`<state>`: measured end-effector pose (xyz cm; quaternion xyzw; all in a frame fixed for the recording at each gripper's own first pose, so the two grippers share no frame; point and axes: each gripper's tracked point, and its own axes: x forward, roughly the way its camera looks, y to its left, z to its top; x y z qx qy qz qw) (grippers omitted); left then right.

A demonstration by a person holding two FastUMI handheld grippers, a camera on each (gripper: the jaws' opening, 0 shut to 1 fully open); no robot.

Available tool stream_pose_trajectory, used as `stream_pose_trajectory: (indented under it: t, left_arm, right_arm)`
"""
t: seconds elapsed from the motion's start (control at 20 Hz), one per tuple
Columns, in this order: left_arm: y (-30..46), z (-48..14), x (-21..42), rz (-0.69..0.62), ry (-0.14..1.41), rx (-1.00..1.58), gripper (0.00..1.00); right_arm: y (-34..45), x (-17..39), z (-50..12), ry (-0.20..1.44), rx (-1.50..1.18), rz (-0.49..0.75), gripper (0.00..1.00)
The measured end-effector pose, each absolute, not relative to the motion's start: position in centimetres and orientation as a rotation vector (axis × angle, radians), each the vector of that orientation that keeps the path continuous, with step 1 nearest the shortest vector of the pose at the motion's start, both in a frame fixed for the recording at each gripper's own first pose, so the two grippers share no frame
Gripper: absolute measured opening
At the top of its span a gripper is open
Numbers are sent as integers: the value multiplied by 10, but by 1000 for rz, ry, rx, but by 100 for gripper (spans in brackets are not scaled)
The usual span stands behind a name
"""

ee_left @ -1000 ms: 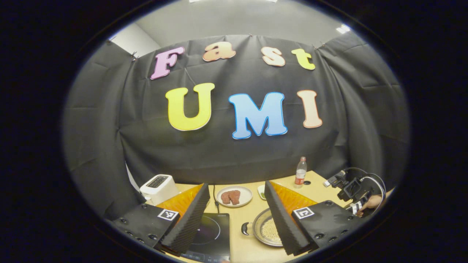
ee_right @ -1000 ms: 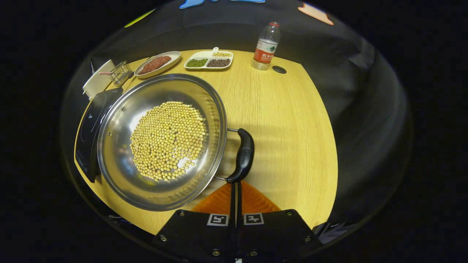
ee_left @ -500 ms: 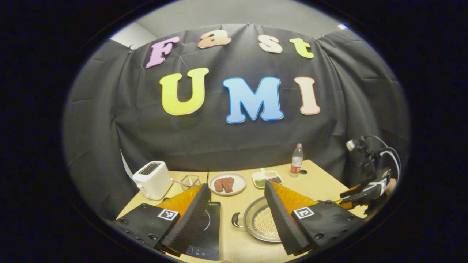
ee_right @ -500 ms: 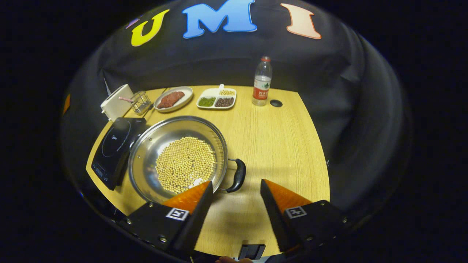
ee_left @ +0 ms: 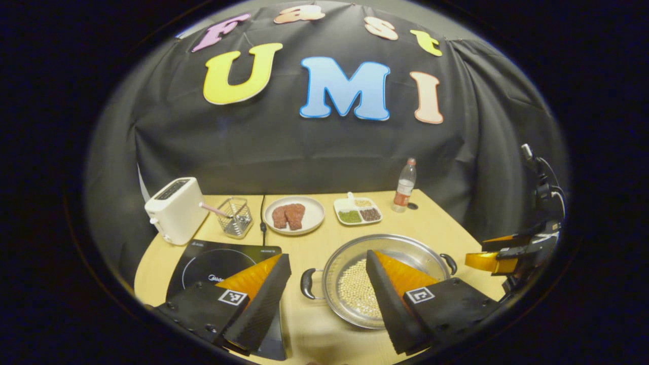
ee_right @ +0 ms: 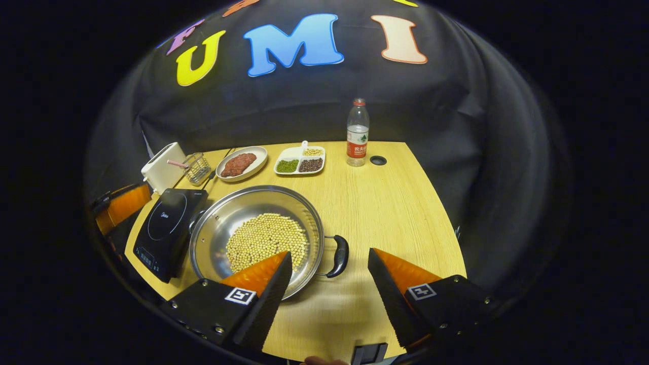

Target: First push the handle of the pot to place it horizontally, then grasp the pot with both hands and set it on the induction cooktop.

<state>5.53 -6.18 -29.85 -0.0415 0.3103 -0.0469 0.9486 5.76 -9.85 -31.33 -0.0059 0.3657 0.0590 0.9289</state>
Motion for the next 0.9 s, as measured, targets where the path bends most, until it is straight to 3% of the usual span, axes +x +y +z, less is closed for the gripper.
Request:
stream_pose_trajectory:
  t: [0.2, 0.25, 0.3, 0.9]
  left_arm:
    - [-60, -342, 73, -137, 697, -97, 96]
    - [-59, -351, 74, -146, 712, -99, 100]
    - [-57, -360, 77, -152, 727, -99, 96]
    - [-48, -456, 88, -191, 885, -90, 96]
  right_arm:
    - [-98, 71, -328, 768, 24, 51, 93]
    - [-96, 75, -335, 773, 32, 38, 93]
    - [-95, 79, -340, 777, 35, 29, 93]
    - [-95, 103, -397, 841, 8, -46, 93]
